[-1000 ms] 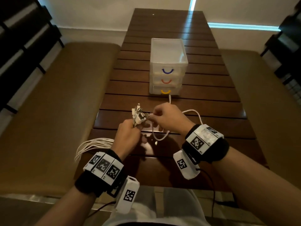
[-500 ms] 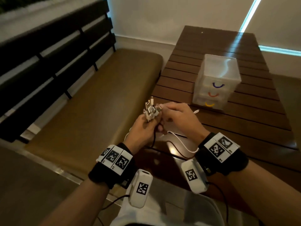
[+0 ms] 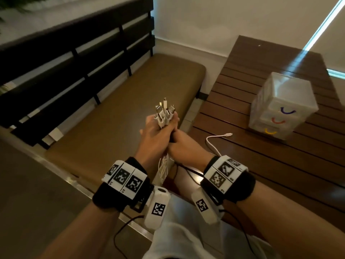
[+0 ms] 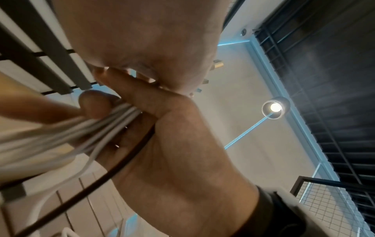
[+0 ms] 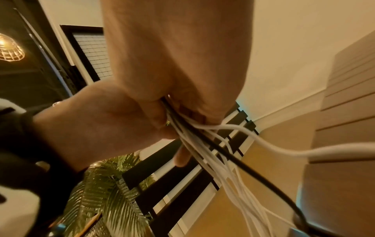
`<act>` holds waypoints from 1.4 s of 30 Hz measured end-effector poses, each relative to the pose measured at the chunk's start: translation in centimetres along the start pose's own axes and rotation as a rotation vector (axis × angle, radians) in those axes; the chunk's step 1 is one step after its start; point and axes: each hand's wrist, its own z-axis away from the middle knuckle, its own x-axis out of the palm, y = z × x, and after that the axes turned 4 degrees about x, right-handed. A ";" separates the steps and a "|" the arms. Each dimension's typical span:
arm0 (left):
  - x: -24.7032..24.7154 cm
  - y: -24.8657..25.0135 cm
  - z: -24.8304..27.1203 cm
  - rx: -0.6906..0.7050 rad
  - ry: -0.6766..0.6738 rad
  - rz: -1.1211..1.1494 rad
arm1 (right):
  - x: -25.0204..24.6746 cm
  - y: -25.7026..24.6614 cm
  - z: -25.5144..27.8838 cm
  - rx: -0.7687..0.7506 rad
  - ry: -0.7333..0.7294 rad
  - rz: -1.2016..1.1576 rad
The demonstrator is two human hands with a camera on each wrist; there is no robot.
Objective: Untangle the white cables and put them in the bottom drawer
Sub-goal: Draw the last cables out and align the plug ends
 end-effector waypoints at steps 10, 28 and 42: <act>-4.8 2.4 -1.0 0.194 -0.049 -0.022 | -0.1 -3.7 -2.0 -0.169 -0.048 -0.007; -7.5 2.6 -4.7 0.301 0.005 0.132 | 0.4 -4.4 -6.9 -0.178 -0.349 -0.079; -5.9 1.6 -2.2 0.309 -0.190 -0.283 | 2.4 -2.2 -3.6 -0.212 0.099 -0.150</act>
